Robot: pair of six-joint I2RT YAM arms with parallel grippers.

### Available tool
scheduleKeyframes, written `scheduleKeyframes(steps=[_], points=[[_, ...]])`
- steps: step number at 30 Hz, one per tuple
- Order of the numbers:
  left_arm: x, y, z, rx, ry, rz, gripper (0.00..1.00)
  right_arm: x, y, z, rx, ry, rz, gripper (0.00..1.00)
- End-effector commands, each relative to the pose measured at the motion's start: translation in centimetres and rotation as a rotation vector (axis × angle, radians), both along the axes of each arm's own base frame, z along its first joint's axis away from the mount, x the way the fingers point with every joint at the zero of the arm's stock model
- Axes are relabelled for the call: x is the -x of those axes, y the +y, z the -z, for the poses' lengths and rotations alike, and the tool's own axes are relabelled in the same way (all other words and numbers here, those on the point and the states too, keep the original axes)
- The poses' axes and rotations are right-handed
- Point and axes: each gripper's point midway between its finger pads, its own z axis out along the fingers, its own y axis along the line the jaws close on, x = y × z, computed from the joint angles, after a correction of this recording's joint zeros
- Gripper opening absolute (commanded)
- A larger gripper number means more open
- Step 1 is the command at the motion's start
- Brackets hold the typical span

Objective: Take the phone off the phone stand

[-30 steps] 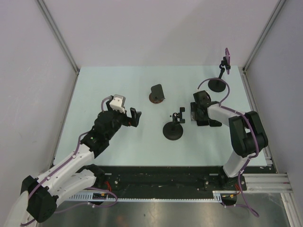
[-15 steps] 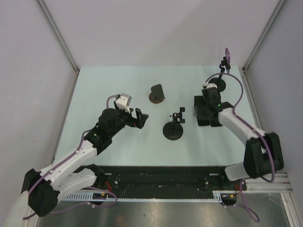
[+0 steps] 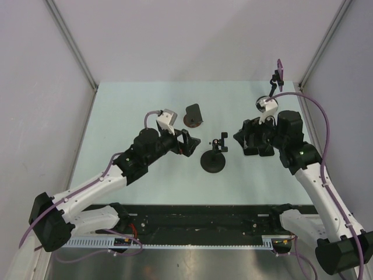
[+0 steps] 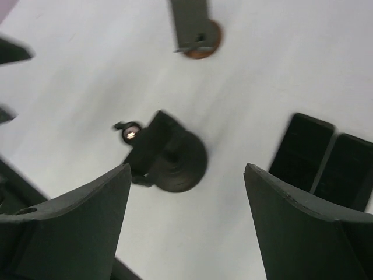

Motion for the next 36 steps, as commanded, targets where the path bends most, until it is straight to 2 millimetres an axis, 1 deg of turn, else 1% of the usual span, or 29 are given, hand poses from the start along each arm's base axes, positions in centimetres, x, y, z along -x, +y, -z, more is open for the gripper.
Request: scheduleKeyframes(steps=[1, 3, 4, 5, 6, 7, 8, 9, 10, 12, 14, 17, 18, 20, 21, 23, 24, 25, 26, 27, 29, 30, 31, 35, 36], points=[[-0.9, 1.4, -2.6, 0.035, -0.041, -0.098, 1.0, 4.1, 4.6, 0.0, -0.014, 0.002, -0.359, 0.83], [-0.9, 2.3, -2.9, 0.032, -0.054, -0.131, 1.0, 4.3, 5.4, 0.9, 0.014, 0.016, -0.405, 0.83], [-0.8, 2.7, -2.6, 0.025, -0.056, -0.141, 1.0, 4.6, 6.3, 1.1, 0.021, 0.016, -0.439, 0.83], [-0.9, 3.2, -2.6, 0.024, -0.061, -0.163, 1.0, 4.6, 6.7, 1.7, 0.032, 0.028, -0.455, 0.83], [-0.6, 3.7, -3.1, 0.036, -0.073, -0.174, 1.0, 4.6, 7.1, 1.9, 0.037, 0.03, -0.467, 0.83], [-0.5, 4.1, -2.8, 0.034, -0.073, -0.185, 1.0, 4.5, 7.5, 2.1, 0.042, 0.029, -0.476, 0.83], [-0.6, 4.6, -2.6, 0.031, -0.076, -0.206, 1.0, 4.6, 8.2, 2.8, 0.052, 0.049, -0.493, 0.83], [-0.4, 5.0, -2.9, 0.039, -0.086, -0.214, 1.0, 4.3, 8.2, 3.3, 0.072, 0.055, -0.486, 0.82], [-0.3, 5.2, -2.6, 0.032, -0.085, -0.221, 1.0, 4.1, 8.4, 3.6, 0.084, 0.054, -0.482, 0.81], [-0.2, 5.7, -2.6, 0.031, -0.089, -0.234, 1.0, 3.8, 8.8, 4.6, 0.125, 0.069, -0.48, 0.8], [0.1, 6.1, -2.7, 0.03, -0.1, -0.236, 1.0, 3.7, 8.9, 5.1, 0.15, 0.078, -0.471, 0.79], [0.2, 6.8, -2.7, 0.021, -0.112, -0.251, 1.0, 3.5, 8.9, 5.8, 0.172, 0.092, -0.466, 0.73], [0.3, 7.0, -2.4, 0.012, -0.11, -0.255, 1.0, 3.5, 9.1, 6.0, 0.179, 0.098, -0.469, 0.68], [0.3, 7.4, -2.5, 0.004, -0.117, -0.265, 1.0, 3.5, 9.1, 6.3, 0.201, 0.107, -0.462, 0.63], [0.4, 7.6, -2.2, -0.012, -0.118, -0.266, 1.0, 3.6, 9.3, 6.3, 0.208, 0.107, -0.468, 0.55], [0.4, 7.9, -2.2, -0.025, -0.128, -0.271, 1.0, 3.6, 9.3, 6.8, 0.23, 0.12, -0.46, 0.48], [0.3, 8.1, -2.2, -0.036, -0.135, -0.276, 1.0, 3.7, 9.5, 6.7, 0.235, 0.119, -0.461, 0.39], [0.2, 8.3, -2.3, -0.04, -0.142, -0.281, 1.0, 3.6, 9.5, 6.7, 0.234, 0.121, -0.454, 0.35], [0.3, 8.5, -1.8, -0.066, -0.131, -0.281, 1.0, 3.5, 9.5, 6.6, 0.235, 0.118, -0.443, 0.3], [0.3, 8.6, -1.8, -0.078, -0.14, -0.28, 1.0, 3.3, 9.6, 6.3, 0.231, 0.108, -0.436, 0.21], [0.2, 8.7, -1.5, -0.106, -0.147, -0.281, 1.0, 2.8, 9.5, 6.0, 0.229, 0.094, -0.402, 0.12], [0.1, 8.9, -1.3, -0.13, -0.157, -0.279, 1.0, 2.3, 9.5, 5.7, 0.229, 0.079, -0.382, 0.03], [0.0, 9.0, -1.2, -0.139, -0.161, -0.282, 1.0, 1.8, 9.2, 5.6, 0.241, 0.067, -0.35, 0.0], [-0.1, 10.0, -0.9, -0.19, -0.187, -0.306, 1.0, -0.4, 8.8, 4.7, 0.255, 0.012, -0.273, 0.0], [-0.1, 10.4, -0.6, -0.21, -0.194, -0.31, 1.0, -1.2, 8.9, 4.2, 0.249, -0.017, -0.264, 0.0]])
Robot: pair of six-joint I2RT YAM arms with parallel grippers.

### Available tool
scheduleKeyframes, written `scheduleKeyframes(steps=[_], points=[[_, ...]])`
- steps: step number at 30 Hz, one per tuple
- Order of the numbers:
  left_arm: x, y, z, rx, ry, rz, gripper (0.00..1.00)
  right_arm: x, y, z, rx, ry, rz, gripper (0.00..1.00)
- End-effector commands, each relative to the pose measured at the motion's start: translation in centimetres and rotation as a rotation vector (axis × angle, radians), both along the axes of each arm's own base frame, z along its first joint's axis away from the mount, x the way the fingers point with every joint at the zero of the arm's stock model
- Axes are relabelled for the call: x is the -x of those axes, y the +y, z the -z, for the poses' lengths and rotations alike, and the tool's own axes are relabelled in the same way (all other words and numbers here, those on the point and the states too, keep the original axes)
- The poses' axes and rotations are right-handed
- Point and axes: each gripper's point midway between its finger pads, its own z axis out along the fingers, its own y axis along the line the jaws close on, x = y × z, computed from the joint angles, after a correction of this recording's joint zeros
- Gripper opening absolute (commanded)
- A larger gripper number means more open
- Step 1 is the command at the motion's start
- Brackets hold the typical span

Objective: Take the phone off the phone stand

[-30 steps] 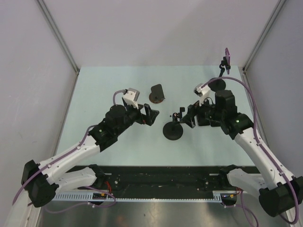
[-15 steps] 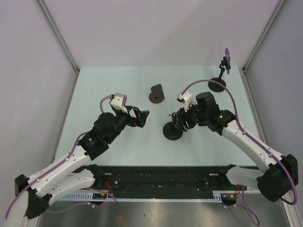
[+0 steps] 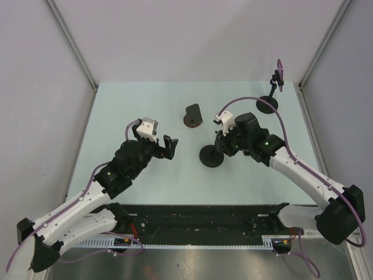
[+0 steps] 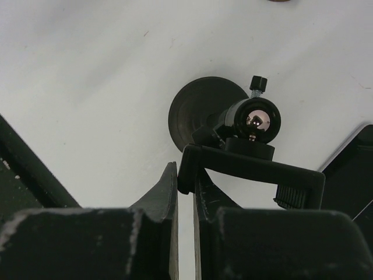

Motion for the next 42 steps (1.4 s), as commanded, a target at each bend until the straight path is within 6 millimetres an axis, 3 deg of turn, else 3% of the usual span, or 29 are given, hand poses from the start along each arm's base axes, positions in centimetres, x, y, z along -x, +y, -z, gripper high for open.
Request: scheduleKeyframes(steps=[1, 4, 6, 8, 10, 11, 13, 15, 16, 18, 20, 21, 23, 25, 26, 28, 29, 35, 38, 42], points=[[-0.3, 2.1, 0.4, -0.088, -0.051, -0.052, 1.0, -4.5, -0.2, -3.9, -0.034, -0.166, 0.113, 0.0], [-0.3, 3.3, 1.7, -0.128, -0.048, -0.08, 1.0, -7.7, -0.6, -5.1, -0.037, -0.245, 0.166, 0.0], [-0.3, 4.0, 2.7, -0.151, -0.04, -0.095, 1.0, -9.9, -0.8, -4.8, -0.01, -0.285, 0.199, 0.0], [-0.2, 4.6, 3.2, -0.166, -0.043, -0.113, 1.0, -12.1, -1.7, -5.4, 0.015, -0.329, 0.258, 0.0], [-0.3, 5.2, 3.3, -0.173, -0.046, -0.136, 1.0, -13.8, -1.8, -4.4, 0.047, -0.332, 0.273, 0.0], [-0.4, 5.3, 3.4, -0.182, -0.048, -0.142, 1.0, -14.8, -1.8, -5.4, 0.037, -0.359, 0.285, 0.0], [-0.6, 5.6, 3.3, -0.185, -0.047, -0.158, 1.0, -16.3, -1.6, -4.1, 0.064, -0.349, 0.287, 0.0], [-0.7, 5.7, 3.1, -0.178, -0.049, -0.163, 1.0, -18.0, -1.3, -5.3, 0.055, -0.373, 0.295, 0.0], [-0.8, 5.7, 3.0, -0.175, -0.047, -0.164, 1.0, -18.9, -0.9, -4.1, 0.074, -0.357, 0.29, 0.0], [-0.9, 5.8, 2.9, -0.167, -0.046, -0.169, 1.0, -20.3, -0.2, -5.2, 0.064, -0.381, 0.29, 0.0], [-0.9, 5.8, 2.7, -0.158, -0.047, -0.166, 1.0, -21.4, 0.4, -3.7, 0.08, -0.354, 0.284, 0.0], [-0.9, 5.9, 2.6, -0.154, -0.047, -0.17, 1.0, -22.2, 0.9, -4.6, 0.067, -0.369, 0.284, 0.0], [-0.9, 5.9, 2.6, -0.148, -0.048, -0.167, 1.0, -22.9, 1.8, -3.2, 0.075, -0.334, 0.271, 0.0], [-1.0, 6.1, 2.4, -0.143, -0.048, -0.173, 1.0, -23.3, 3.2, -4.0, 0.052, -0.335, 0.247, 0.0], [-1.0, 6.1, 2.4, -0.141, -0.049, -0.171, 1.0, -23.4, 3.7, -3.0, 0.065, -0.313, 0.235, 0.0], [-1.0, 6.3, 2.4, -0.138, -0.05, -0.178, 1.0, -23.5, 4.9, -3.6, 0.054, -0.321, 0.216, 0.0], [-1.0, 6.4, 2.3, -0.137, -0.051, -0.18, 1.0, -23.3, 5.7, -2.8, 0.053, -0.293, 0.184, 0.0], [-1.1, 6.7, 2.3, -0.135, -0.053, -0.192, 1.0, -22.3, 9.1, -3.9, 0.017, -0.275, 0.102, 0.0], [-1.2, 6.7, 2.4, -0.138, -0.049, -0.19, 1.0, -22.8, 9.0, -4.0, 0.032, -0.276, 0.129, 0.0], [-1.2, 6.7, 2.4, -0.137, -0.047, -0.19, 1.0, -24.2, 6.9, -3.5, 0.099, -0.277, 0.231, 0.0]])
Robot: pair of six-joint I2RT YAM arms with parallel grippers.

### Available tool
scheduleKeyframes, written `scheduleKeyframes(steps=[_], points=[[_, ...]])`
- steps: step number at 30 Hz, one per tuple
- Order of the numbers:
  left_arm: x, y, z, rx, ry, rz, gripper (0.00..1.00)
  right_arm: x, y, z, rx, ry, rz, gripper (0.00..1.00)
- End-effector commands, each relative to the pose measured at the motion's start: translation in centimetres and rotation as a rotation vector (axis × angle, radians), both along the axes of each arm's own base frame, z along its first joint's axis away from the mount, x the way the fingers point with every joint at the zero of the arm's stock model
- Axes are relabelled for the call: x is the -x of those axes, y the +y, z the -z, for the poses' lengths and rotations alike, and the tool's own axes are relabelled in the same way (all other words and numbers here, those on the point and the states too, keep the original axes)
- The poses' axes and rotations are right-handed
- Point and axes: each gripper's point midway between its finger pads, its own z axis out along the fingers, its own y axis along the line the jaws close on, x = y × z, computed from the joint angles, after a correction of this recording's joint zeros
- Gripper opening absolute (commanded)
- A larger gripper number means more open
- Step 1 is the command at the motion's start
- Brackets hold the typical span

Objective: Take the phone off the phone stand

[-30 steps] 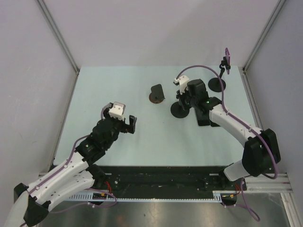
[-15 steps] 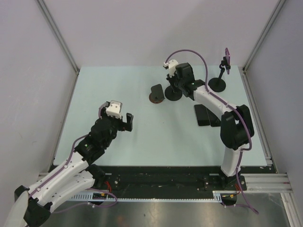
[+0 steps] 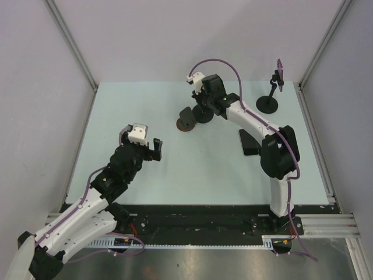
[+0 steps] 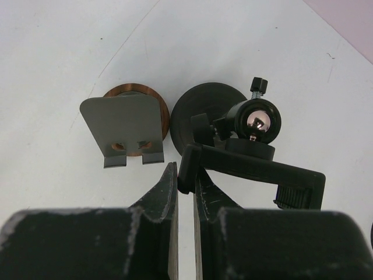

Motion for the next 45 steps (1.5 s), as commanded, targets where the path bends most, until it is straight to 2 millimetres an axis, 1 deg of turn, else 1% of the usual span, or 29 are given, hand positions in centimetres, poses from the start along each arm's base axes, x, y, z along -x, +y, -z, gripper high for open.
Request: scheduleKeyframes(steps=[1, 3, 4, 6, 10, 13, 14, 19, 20, 23, 26, 29, 32, 33, 35, 36, 37, 38, 39, 41, 42, 43, 44, 45], points=[[-0.2, -0.1, -1.5, 0.021, -0.036, 0.007, 1.0, -1.9, -0.5, -3.3, -0.007, -0.074, 0.08, 0.0], [-0.3, 0.0, -1.4, 0.02, -0.033, 0.006, 1.0, -2.4, -1.3, -3.5, 0.002, -0.078, 0.106, 0.0], [-0.3, -0.1, -1.4, 0.022, -0.033, 0.01, 1.0, -2.4, -1.5, -3.3, 0.008, -0.072, 0.111, 0.0], [-0.3, 0.0, -1.4, 0.022, -0.032, 0.008, 1.0, -2.5, -1.6, -3.1, 0.001, -0.064, 0.106, 0.0], [-0.4, -0.1, -1.3, 0.026, -0.026, 0.013, 1.0, -2.5, -1.5, -2.2, 0.001, -0.032, 0.093, 0.0], [-0.5, -0.1, -1.2, 0.026, -0.023, 0.01, 1.0, -2.5, -0.9, -1.9, -0.029, -0.02, 0.065, 0.01], [-0.5, -0.1, -1.2, 0.027, -0.024, 0.011, 1.0, -2.1, -0.1, -2.0, -0.052, -0.012, 0.024, 0.01], [-0.5, -0.1, -1.1, 0.028, -0.02, 0.014, 1.0, -2.3, 1.2, -2.6, -0.114, -0.025, -0.039, 0.02], [-0.5, 0.0, -1.2, 0.03, -0.023, 0.014, 1.0, -2.1, 1.6, -2.5, -0.127, -0.02, -0.063, 0.02], [-0.5, 0.0, -1.2, 0.03, -0.023, 0.013, 1.0, -1.9, 2.4, -3.1, -0.155, -0.029, -0.108, 0.02], [-0.6, 0.0, -1.2, 0.03, -0.021, 0.014, 1.0, -1.7, 2.7, -3.4, -0.161, -0.033, -0.135, 0.02], [-0.6, 0.0, -1.2, 0.033, -0.02, 0.015, 1.0, -1.6, 2.7, -3.1, -0.152, -0.027, -0.139, 0.06], [-0.6, 0.1, -1.3, 0.035, -0.022, 0.013, 1.0, -1.6, 2.2, -2.8, -0.13, -0.024, -0.123, 0.23], [-0.6, 0.1, -1.3, 0.036, -0.023, 0.013, 1.0, -1.6, 1.9, -2.7, -0.122, -0.02, -0.115, 0.38], [-0.6, 0.1, -1.3, 0.038, -0.023, 0.012, 1.0, -1.5, 1.6, -3.4, -0.115, -0.031, -0.099, 0.49], [-0.6, 0.1, -1.3, 0.037, -0.021, 0.012, 1.0, -1.5, 1.3, -3.7, -0.113, -0.034, -0.092, 0.57], [-0.6, 0.1, -1.3, 0.038, -0.021, 0.013, 1.0, -1.4, 1.3, -4.3, -0.115, -0.043, -0.086, 0.61], [-0.6, 0.2, -1.4, 0.04, -0.023, 0.01, 1.0, -1.2, 1.0, -5.4, -0.122, -0.057, -0.082, 0.64], [-0.7, 0.1, -1.3, 0.038, -0.022, 0.012, 1.0, -0.8, 0.8, -5.9, -0.12, -0.051, -0.077, 0.7], [-0.6, 0.2, -1.3, 0.04, -0.022, 0.011, 1.0, -0.2, 0.5, -8.0, -0.134, -0.07, -0.073, 0.75], [-0.7, 0.1, -1.3, 0.04, -0.022, 0.011, 1.0, 0.2, 0.1, -8.4, -0.133, -0.063, -0.067, 0.79], [-0.7, 0.2, -1.3, 0.038, -0.022, 0.01, 1.0, 0.2, -0.3, -8.9, -0.13, -0.067, -0.054, 0.81], [-0.7, 0.2, -1.4, 0.04, -0.022, 0.008, 1.0, 0.3, -1.0, -9.8, -0.131, -0.078, -0.04, 0.82], [-0.7, 0.2, -1.4, 0.039, -0.023, 0.01, 1.0, 0.7, -1.9, -10.7, -0.126, -0.079, -0.023, 0.85]])
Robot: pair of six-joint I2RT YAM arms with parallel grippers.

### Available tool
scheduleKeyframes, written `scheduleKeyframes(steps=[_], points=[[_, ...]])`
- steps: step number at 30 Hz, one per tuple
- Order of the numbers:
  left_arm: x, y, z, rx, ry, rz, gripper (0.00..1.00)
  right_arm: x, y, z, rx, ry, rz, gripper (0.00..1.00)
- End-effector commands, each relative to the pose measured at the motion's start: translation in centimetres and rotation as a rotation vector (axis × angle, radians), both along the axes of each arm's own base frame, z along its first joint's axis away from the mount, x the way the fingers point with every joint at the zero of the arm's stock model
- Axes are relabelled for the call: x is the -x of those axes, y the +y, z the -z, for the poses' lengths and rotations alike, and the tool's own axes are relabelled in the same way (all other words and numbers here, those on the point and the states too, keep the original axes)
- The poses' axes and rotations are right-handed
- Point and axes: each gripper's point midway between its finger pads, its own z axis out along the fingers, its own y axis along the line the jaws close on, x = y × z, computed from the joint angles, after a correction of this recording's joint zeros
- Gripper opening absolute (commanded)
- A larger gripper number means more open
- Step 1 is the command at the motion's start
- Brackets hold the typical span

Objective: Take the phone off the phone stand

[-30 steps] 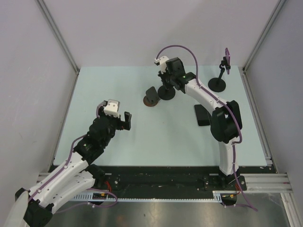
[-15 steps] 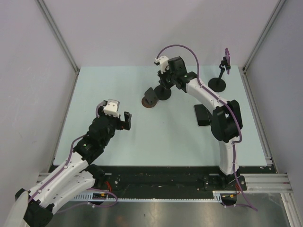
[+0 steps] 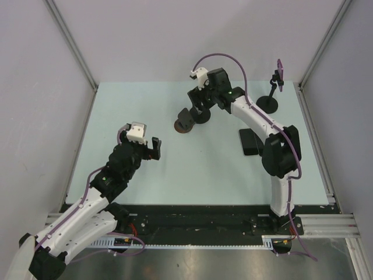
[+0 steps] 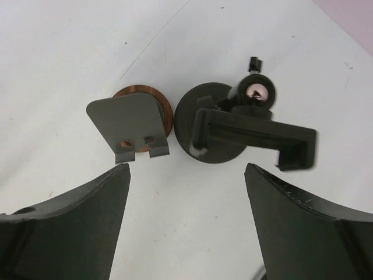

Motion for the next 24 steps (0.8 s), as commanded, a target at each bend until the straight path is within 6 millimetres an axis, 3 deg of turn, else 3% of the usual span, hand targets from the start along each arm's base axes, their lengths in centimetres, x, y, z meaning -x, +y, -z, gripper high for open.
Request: scheduleKeyframes(steps=[1, 7, 13, 15, 16, 19, 21, 22, 24], points=[[-0.3, -0.2, -1.7, 0.028, -0.04, 0.009, 1.0, 0.9, -3.0, -10.4, -0.066, -0.141, 0.083, 0.87], [-0.4, 0.0, -1.8, 0.034, -0.039, 0.007, 1.0, 0.1, -12.1, -15.3, -0.031, -0.174, 0.293, 0.96], [-0.6, 0.1, -2.0, 0.044, -0.038, 0.007, 1.0, -1.0, -22.8, -16.8, 0.028, -0.202, 0.584, 0.99], [-0.6, 0.2, -2.0, 0.047, -0.037, 0.005, 1.0, -1.3, -25.1, -17.0, 0.003, -0.199, 0.66, 0.99], [-0.7, 0.3, -2.1, 0.051, -0.039, 0.001, 1.0, -1.6, -27.6, -17.2, -0.007, -0.202, 0.719, 0.98], [-0.9, 0.5, -2.0, 0.052, -0.034, -0.005, 1.0, -2.4, -31.2, -17.5, -0.041, -0.222, 0.795, 0.95], [-0.9, 0.5, -2.0, 0.053, -0.033, -0.002, 1.0, -3.3, -31.6, -17.4, -0.039, -0.242, 0.796, 0.93], [-1.0, 0.6, -1.9, 0.053, -0.031, -0.009, 1.0, -3.6, -33.8, -17.3, -0.029, -0.249, 0.839, 0.93], [-1.0, 0.7, -1.9, 0.051, -0.029, -0.009, 1.0, -4.9, -34.8, -16.7, -0.006, -0.265, 0.854, 0.91]])
